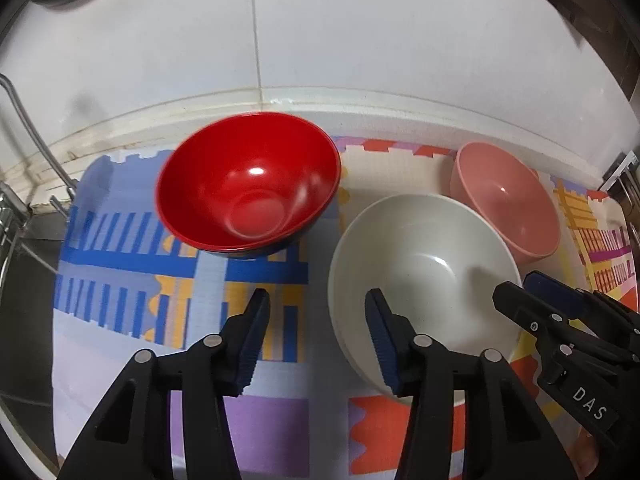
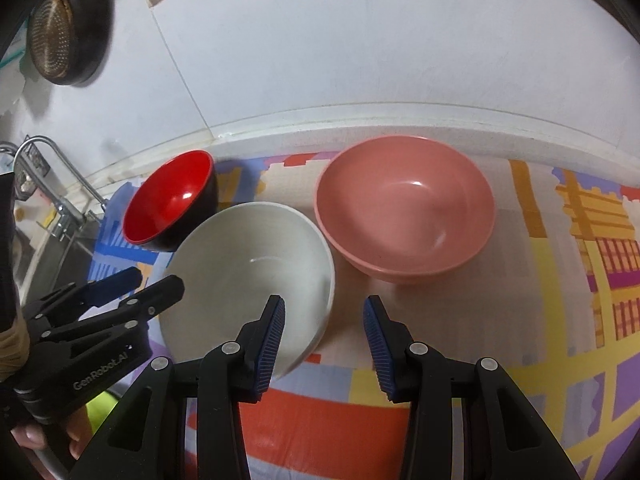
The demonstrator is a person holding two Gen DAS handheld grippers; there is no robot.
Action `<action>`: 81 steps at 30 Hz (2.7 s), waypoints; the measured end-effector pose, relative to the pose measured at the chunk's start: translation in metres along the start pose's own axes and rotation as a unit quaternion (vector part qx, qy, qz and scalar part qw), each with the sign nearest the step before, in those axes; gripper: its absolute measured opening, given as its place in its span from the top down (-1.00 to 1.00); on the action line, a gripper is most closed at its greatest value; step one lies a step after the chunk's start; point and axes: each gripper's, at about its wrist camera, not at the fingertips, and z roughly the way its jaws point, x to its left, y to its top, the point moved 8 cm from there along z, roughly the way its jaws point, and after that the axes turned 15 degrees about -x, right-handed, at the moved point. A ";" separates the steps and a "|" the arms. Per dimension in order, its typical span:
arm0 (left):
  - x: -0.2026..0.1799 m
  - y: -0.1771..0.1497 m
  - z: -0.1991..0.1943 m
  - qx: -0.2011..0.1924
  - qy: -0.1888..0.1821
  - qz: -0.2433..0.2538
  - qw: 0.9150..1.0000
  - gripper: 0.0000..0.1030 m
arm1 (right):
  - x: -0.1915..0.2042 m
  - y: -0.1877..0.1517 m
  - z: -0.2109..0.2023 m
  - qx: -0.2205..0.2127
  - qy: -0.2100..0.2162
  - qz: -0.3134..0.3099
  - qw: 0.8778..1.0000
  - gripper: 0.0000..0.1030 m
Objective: Organize plates and bowls
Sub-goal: 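Move both grippers to the white bowl beside the red bowl, then close both grippers on the white bowl's rim, then carry the white bowl toward the plate stack and lower it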
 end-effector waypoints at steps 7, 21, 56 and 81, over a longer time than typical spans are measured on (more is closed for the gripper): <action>-0.005 -0.007 0.015 0.018 -0.008 0.003 1.000 0.33 | -0.003 -0.004 0.010 0.014 -0.001 0.002 1.000 0.40; -0.018 -0.012 0.002 0.015 -0.022 0.009 1.000 0.72 | -0.001 -0.005 0.005 0.018 0.002 0.010 1.000 0.74; -0.096 -0.093 -0.130 -0.004 -0.109 0.062 0.992 0.63 | -0.032 -0.057 -0.151 -0.009 -0.043 0.003 0.999 0.74; -0.134 -0.152 -0.133 0.059 -0.129 0.078 0.987 0.63 | -0.071 -0.120 -0.165 0.049 -0.056 0.013 0.997 0.73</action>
